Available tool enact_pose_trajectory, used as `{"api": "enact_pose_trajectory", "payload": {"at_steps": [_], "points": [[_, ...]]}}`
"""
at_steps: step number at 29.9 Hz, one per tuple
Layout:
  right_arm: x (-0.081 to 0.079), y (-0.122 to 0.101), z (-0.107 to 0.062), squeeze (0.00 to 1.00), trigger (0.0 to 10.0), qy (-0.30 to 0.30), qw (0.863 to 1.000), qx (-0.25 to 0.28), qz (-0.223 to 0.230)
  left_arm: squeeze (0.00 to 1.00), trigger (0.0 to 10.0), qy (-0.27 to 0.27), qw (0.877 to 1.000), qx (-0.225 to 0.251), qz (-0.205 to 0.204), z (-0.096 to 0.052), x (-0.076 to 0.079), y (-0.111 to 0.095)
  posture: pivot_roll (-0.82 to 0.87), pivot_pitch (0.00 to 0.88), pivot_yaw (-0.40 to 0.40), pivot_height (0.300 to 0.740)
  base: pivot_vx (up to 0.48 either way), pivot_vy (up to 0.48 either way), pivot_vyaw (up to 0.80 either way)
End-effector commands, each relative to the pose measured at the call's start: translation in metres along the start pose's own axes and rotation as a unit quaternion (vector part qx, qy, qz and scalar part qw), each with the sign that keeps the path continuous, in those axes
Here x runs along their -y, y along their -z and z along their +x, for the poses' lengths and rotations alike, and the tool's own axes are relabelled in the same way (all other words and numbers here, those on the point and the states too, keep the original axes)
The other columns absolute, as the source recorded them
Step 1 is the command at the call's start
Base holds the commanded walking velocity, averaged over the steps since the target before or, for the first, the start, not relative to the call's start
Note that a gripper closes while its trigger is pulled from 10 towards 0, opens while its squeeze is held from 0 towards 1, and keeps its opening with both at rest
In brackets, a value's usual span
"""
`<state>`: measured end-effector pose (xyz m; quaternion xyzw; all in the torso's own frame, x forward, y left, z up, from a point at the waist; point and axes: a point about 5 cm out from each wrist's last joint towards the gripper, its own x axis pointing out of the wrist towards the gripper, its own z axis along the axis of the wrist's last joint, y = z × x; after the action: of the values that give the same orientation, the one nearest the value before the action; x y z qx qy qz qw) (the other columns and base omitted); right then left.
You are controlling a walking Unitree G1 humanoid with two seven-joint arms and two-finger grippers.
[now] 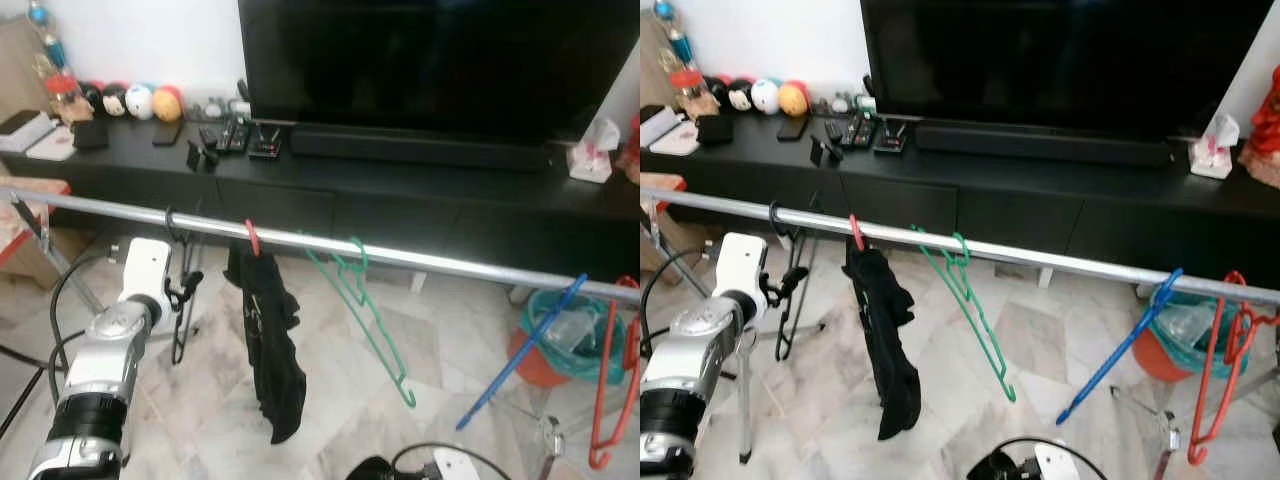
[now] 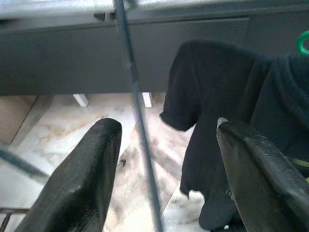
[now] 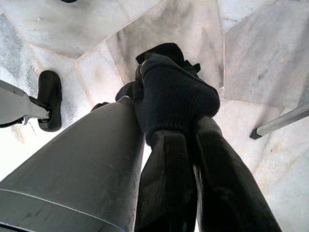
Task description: Hang hanger
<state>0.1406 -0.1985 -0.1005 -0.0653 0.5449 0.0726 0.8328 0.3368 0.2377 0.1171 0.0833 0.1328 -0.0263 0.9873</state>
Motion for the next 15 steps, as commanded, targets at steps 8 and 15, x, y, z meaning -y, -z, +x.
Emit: {"api": "enact_pose_trajectory", "payload": {"at_steps": [8, 15], "points": [[0.002, -0.001, 0.0, 0.0, 10.0, 0.002, 1.0, 0.004, 0.003, 1.0, 10.0, -0.082, 0.996, -0.004, 0.027, 0.015, -0.013, -0.008, -0.07, 0.0, -0.02, 0.74, 0.0, 0.0, 0.0], [0.002, 0.001, -0.001, 0.0, 10.0, 0.001, 1.0, 0.002, 0.003, 0.0, 10.0, -0.131, 0.991, -0.038, -0.008, 0.025, -0.007, 0.002, -0.09, 0.0, -0.021, 0.74, 0.0, 0.0, 0.0]]}}
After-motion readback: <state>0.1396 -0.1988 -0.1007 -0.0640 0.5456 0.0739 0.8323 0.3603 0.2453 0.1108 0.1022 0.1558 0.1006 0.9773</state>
